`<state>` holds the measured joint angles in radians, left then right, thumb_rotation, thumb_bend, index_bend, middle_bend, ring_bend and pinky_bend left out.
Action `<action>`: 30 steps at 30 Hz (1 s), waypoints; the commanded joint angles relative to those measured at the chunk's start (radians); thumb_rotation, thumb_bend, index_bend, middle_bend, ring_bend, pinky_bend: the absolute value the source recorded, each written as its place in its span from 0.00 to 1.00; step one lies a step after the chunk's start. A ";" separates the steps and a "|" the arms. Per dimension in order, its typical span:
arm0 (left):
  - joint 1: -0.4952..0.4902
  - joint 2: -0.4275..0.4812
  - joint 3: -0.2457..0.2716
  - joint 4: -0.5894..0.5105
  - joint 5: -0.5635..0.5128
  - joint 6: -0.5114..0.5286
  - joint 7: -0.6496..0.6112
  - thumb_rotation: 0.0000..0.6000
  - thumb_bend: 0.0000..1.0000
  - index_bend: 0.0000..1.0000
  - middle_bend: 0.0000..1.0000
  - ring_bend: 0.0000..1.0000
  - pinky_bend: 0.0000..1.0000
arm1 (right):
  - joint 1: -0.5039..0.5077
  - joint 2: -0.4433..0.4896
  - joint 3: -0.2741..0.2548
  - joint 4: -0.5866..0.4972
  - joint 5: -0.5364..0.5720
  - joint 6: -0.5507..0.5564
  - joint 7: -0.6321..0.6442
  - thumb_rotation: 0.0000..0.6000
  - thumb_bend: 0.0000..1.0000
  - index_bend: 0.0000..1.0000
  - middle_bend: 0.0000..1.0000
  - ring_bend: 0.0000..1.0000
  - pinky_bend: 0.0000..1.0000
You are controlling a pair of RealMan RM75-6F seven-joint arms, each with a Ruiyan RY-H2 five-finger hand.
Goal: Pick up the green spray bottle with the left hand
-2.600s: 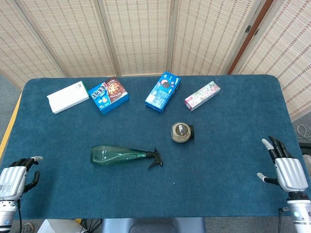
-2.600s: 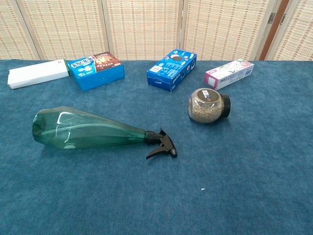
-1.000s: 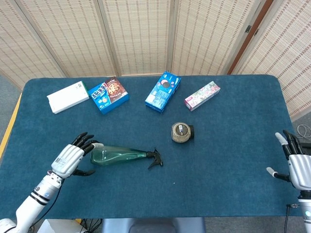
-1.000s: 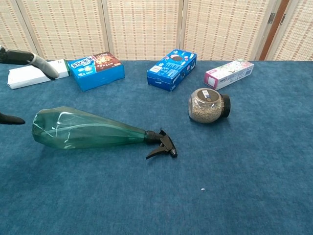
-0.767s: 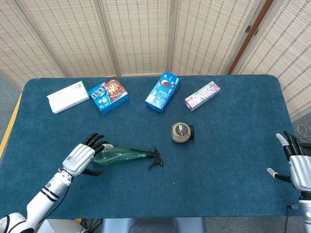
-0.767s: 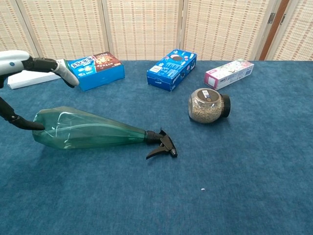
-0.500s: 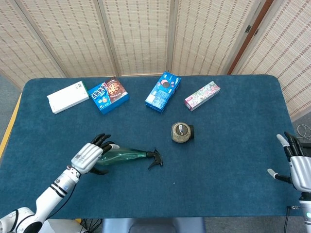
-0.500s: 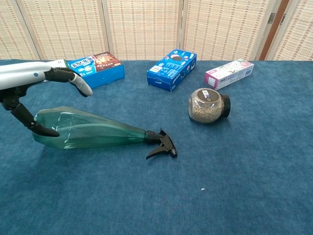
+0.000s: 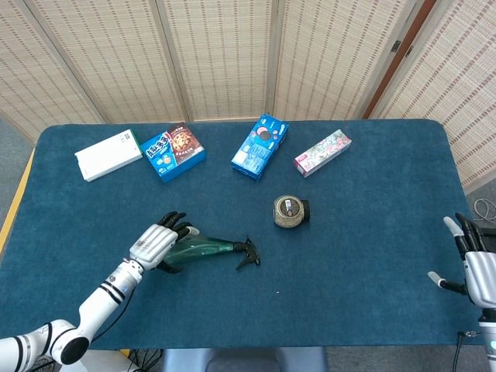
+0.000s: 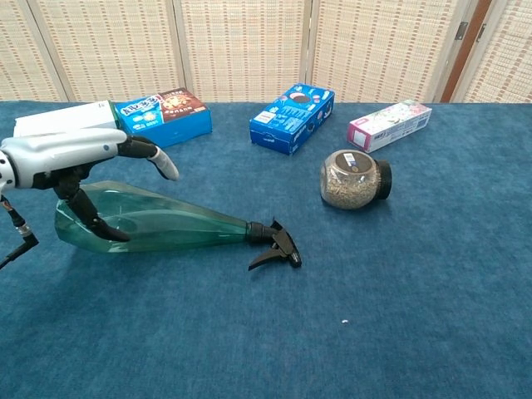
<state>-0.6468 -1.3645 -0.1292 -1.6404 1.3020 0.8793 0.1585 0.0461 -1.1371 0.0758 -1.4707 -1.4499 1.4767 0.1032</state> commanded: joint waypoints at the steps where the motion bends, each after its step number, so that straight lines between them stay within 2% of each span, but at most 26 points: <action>1: -0.010 -0.010 0.000 0.012 -0.019 -0.007 0.018 1.00 0.00 0.23 0.23 0.05 0.00 | 0.000 -0.001 0.000 0.002 -0.001 -0.001 0.002 1.00 0.00 0.00 0.00 0.00 0.35; 13: -0.045 -0.006 0.014 0.011 -0.165 -0.046 0.122 1.00 0.00 0.26 0.23 0.04 0.00 | 0.001 -0.006 0.000 0.005 -0.003 -0.005 0.005 1.00 0.00 0.00 0.00 0.00 0.35; 18: -0.045 0.009 0.030 -0.004 -0.178 -0.040 0.137 1.00 0.00 0.30 0.23 0.04 0.00 | 0.000 -0.008 0.000 0.006 -0.003 -0.006 0.005 1.00 0.00 0.00 0.00 0.00 0.35; 30: -0.021 0.057 0.075 -0.016 -0.182 -0.008 0.153 1.00 0.00 0.31 0.24 0.04 0.00 | 0.002 -0.013 -0.001 0.010 -0.005 -0.010 0.008 1.00 0.00 0.00 0.00 0.00 0.35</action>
<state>-0.6711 -1.3100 -0.0570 -1.6590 1.1199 0.8682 0.3119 0.0480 -1.1506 0.0752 -1.4604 -1.4551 1.4671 0.1115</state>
